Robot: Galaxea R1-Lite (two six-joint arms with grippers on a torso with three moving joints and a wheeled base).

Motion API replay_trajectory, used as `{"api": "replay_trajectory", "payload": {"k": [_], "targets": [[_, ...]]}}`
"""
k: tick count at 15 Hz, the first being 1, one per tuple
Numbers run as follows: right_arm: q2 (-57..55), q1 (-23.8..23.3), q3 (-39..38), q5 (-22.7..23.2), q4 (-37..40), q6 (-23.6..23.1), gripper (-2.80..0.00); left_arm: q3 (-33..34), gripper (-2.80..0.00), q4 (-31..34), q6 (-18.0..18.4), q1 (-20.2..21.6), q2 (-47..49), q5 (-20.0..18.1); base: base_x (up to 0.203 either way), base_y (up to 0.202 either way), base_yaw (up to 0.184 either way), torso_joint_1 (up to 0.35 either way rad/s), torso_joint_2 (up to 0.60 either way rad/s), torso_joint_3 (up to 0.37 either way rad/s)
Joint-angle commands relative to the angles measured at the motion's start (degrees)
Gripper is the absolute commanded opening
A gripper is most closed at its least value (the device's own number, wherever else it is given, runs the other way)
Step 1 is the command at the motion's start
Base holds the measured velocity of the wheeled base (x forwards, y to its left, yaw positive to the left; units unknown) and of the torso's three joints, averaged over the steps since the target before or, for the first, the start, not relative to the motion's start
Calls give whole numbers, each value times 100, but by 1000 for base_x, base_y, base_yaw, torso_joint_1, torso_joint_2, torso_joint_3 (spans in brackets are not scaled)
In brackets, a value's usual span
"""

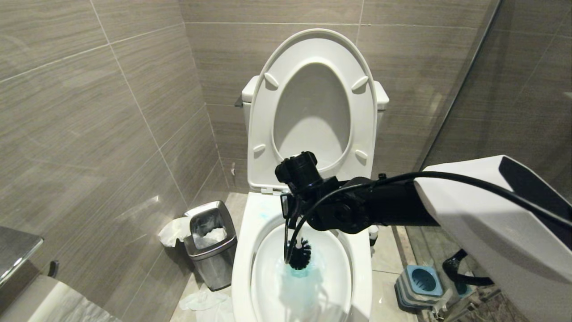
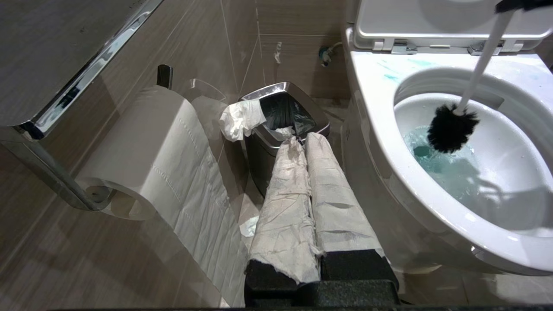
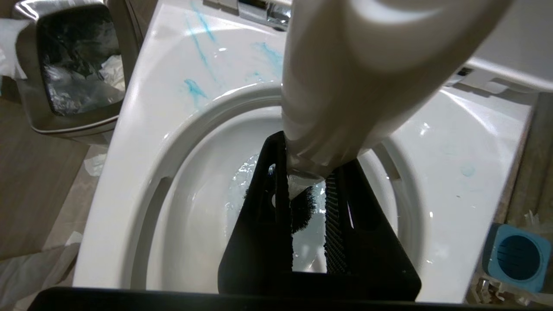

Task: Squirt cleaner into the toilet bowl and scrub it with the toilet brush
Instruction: Scrub the toilet bowl

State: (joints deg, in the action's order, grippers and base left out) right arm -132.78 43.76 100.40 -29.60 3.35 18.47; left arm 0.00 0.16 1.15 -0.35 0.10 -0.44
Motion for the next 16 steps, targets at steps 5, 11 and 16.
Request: {"api": "replay_trajectory", "payload": {"k": [5, 11, 16], "targets": [[509, -106, -296, -42, 305, 85, -280, 0, -280, -7, -93, -6, -1, 18, 0, 0, 0, 2, 1, 14], [-478, -366, 941, -72, 318, 256, -280, 0, -280, -7, -89, 0, -1, 26, 0, 0, 0, 0, 0, 0], [-920, -288, 1342, -20, 296, 195, -280, 0, -280, 2, -89, -2, -1, 18, 0, 0, 0, 0, 0, 0]]}}
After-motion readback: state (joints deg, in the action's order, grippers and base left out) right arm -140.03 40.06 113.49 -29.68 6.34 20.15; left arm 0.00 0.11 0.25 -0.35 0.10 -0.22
